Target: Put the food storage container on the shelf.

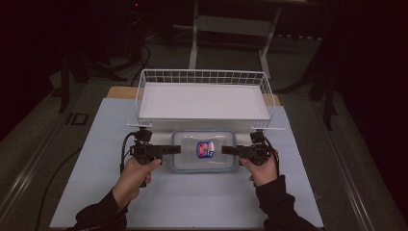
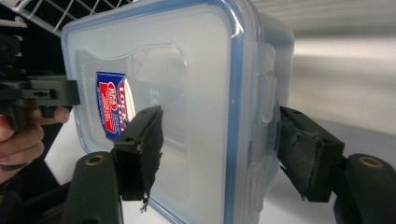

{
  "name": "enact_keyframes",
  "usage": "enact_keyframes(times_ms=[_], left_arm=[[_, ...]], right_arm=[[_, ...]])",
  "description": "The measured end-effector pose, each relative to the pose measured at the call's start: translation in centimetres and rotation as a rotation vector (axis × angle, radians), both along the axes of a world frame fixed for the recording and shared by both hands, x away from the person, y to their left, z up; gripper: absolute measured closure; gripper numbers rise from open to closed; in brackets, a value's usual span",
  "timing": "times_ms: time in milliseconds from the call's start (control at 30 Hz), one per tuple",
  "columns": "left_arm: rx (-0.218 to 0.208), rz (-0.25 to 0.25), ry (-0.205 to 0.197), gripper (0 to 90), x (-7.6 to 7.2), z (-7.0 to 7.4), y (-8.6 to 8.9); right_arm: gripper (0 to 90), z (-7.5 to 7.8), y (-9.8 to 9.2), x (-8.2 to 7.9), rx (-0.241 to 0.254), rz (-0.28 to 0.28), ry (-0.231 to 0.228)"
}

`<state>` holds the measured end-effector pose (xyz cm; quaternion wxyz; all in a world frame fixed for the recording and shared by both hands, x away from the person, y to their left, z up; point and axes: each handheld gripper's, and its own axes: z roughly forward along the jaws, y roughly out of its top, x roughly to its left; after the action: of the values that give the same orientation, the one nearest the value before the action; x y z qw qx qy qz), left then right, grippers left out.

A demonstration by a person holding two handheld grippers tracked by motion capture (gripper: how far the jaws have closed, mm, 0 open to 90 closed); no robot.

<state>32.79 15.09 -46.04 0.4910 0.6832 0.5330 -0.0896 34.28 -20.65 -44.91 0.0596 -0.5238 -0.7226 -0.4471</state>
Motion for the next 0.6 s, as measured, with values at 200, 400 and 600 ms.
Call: enact_keyframes(times_ms=[200, 400, 600], left_arm=[[-0.020, 0.020, -0.006, 51.7, 1.1, -1.4, 0.0], [-0.046, 0.048, -0.015, 51.7, 1.7, -2.2, -0.1], [-0.016, 0.080, -0.072, 51.3, 1.7, -2.7, -0.2]], right_arm=[[33.3, -1.2, 0.1, 1.6, -0.001, -0.024, -0.008], [33.3, -2.1, 0.2, 2.2, 0.003, -0.043, -0.029], [33.2, -2.7, 0.3, 2.8, 0.013, -0.048, -0.042]])
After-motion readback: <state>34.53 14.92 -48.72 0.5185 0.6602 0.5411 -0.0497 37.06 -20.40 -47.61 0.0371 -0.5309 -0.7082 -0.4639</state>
